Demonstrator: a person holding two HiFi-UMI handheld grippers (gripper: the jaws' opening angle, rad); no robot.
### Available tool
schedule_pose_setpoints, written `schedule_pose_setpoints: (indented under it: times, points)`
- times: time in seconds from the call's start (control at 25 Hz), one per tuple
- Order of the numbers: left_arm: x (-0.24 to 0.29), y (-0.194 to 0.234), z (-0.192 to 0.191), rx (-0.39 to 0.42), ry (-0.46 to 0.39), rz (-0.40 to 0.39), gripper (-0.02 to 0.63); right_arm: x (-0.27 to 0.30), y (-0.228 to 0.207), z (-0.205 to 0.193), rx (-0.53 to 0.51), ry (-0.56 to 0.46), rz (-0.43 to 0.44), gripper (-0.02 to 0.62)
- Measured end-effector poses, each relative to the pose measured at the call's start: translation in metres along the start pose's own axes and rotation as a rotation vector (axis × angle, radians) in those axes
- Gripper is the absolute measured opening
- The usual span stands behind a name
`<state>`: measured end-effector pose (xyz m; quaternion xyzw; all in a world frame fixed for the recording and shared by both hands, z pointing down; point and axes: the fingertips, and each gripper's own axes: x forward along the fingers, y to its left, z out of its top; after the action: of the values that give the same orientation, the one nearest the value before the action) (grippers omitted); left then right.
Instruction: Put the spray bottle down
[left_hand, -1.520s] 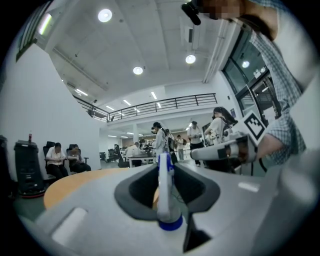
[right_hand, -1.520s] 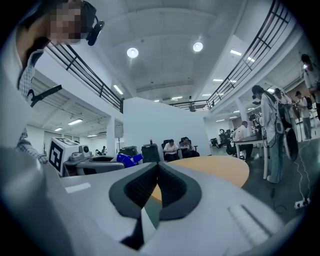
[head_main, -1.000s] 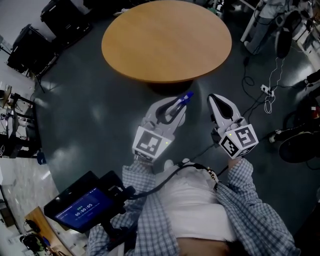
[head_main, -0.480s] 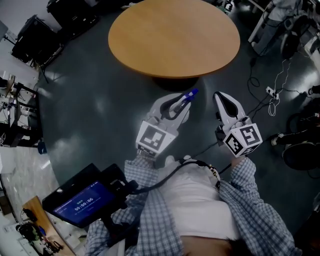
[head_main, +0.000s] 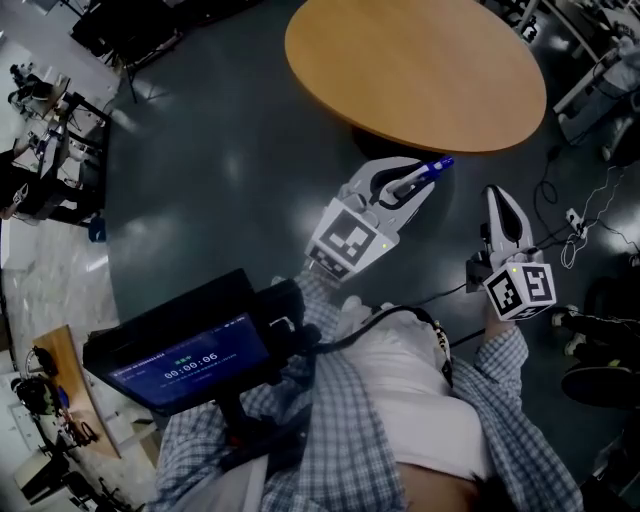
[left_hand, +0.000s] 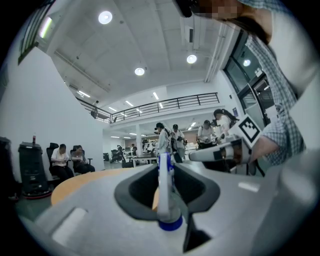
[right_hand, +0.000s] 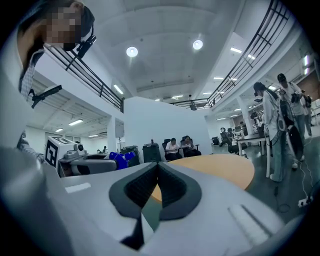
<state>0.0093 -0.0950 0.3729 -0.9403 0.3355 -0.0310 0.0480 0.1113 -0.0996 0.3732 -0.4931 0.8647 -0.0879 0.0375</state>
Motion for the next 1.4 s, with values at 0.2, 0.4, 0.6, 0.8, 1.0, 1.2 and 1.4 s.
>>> schedule_pose_setpoints:
  times: [0.2,0.4,0.6,0.8,1.0,1.2,1.4]
  points:
    - [0.002,0.021,0.001,-0.016,-0.038,0.014,0.095,0.004,0.008,-0.008,0.020,-0.003,-0.022,0.005]
    - [0.014,0.049,0.006,-0.012,-0.041,0.049,0.094,0.013,0.064,0.059,0.074,-0.138,0.249,0.005]
    - [0.053,0.085,0.024,-0.037,-0.053,0.116,0.095,0.019,0.151,0.164,0.256,-0.256,0.967,0.003]
    - [0.060,0.103,0.035,-0.043,-0.071,0.169,0.095,0.025,0.195,0.187,0.446,-0.145,1.271,0.094]
    - [0.058,0.104,0.034,-0.051,-0.081,0.181,0.095,0.019,0.224,0.180,0.580,-0.012,1.421,0.154]
    - [0.059,0.105,0.031,-0.052,-0.074,0.180,0.095,0.020,0.240,0.174,0.644,0.073,1.507,0.075]
    - [0.060,0.106,0.029,-0.057,-0.064,0.180,0.095,0.031,0.247,0.168,0.660,0.100,1.553,0.067]
